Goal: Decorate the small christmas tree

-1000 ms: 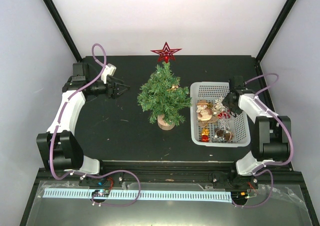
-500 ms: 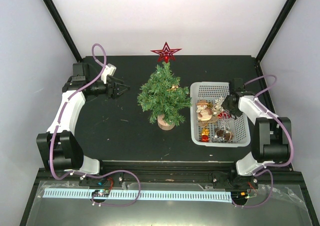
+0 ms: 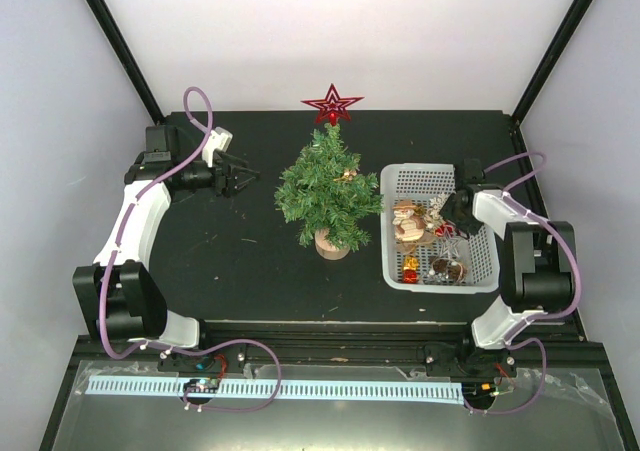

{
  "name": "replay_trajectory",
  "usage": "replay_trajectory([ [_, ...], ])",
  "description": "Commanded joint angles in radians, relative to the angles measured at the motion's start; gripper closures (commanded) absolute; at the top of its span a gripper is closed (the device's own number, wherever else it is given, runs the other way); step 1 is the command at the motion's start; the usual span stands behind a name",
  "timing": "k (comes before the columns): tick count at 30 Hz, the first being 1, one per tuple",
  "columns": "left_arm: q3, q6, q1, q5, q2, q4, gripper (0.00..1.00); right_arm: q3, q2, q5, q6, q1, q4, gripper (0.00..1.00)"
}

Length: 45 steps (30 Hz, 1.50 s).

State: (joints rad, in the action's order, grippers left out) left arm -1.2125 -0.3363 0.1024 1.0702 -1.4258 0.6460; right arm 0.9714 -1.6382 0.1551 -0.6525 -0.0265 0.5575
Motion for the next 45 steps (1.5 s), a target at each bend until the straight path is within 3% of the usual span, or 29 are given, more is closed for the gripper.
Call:
replay_trajectory([
  [1,0.001,-0.003,-0.005,0.03,0.018,-0.004,0.23,-0.011,-0.028,0.018,-0.003,0.004,-0.047,0.78],
  [13,0.002,0.002,-0.009,0.037,0.013,-0.01,0.23,-0.008,-0.02,0.037,0.008,0.004,-0.048,0.97],
  [28,-0.004,-0.001,-0.009,0.028,0.024,0.0,0.23,0.001,0.154,0.03,0.061,-0.001,0.065,0.99],
  [31,-0.007,-0.006,-0.01,0.029,0.023,0.006,0.23,0.001,0.18,-0.022,0.081,-0.01,0.085,0.99],
  [37,-0.024,-0.03,-0.009,0.042,0.021,0.037,0.23,-0.025,0.21,-0.365,0.116,-0.028,0.053,0.99],
  [41,-0.027,-0.043,-0.01,0.045,0.02,0.047,0.23,0.016,0.241,-0.439,0.154,-0.13,0.085,0.99],
  [45,-0.031,-0.047,-0.01,0.047,0.017,0.054,0.23,0.13,0.232,-0.252,0.194,-0.328,0.243,0.98],
])
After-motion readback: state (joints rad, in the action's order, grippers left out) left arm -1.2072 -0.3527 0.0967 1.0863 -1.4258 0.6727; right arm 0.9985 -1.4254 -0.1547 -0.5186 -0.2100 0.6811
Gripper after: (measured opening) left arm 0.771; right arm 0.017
